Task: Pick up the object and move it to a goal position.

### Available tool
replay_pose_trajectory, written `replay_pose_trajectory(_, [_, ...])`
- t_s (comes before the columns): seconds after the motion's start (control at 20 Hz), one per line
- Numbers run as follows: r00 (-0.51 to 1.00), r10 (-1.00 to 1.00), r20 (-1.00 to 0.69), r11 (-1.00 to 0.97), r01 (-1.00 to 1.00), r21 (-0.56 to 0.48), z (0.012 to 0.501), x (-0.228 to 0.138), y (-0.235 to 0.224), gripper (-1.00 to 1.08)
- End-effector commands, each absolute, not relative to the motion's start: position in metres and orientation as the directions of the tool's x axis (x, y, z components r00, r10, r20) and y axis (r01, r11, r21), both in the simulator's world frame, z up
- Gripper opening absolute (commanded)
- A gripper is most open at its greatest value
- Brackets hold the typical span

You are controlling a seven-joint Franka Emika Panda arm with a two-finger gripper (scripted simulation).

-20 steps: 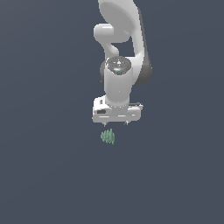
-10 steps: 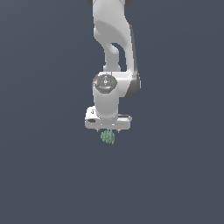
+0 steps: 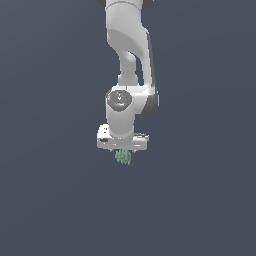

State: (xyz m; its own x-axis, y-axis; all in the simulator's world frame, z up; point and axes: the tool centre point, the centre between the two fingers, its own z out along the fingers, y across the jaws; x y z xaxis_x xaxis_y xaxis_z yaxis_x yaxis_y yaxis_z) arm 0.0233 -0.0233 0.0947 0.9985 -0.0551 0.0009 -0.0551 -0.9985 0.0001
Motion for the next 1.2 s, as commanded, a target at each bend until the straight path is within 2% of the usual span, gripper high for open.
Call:
replay_pose_trajectory(0.0, [0.998, -0.056, 0.000, -0.998, -0.056, 0.000, 0.084, 0.023, -0.023, 1.00])
replay_pose_trajectory(0.5, [0.998, -0.058, 0.000, -0.998, -0.058, 0.000, 0.052, 0.023, -0.024, 1.00])
replay_pose_trajectory(0.55, [0.998, -0.058, 0.000, -0.998, -0.058, 0.000, 0.052, 0.023, -0.024, -1.00])
replay_pose_trajectory(1.15, [0.998, -0.058, 0.001, -0.998, -0.058, 0.000, 0.053, 0.023, -0.024, -1.00])
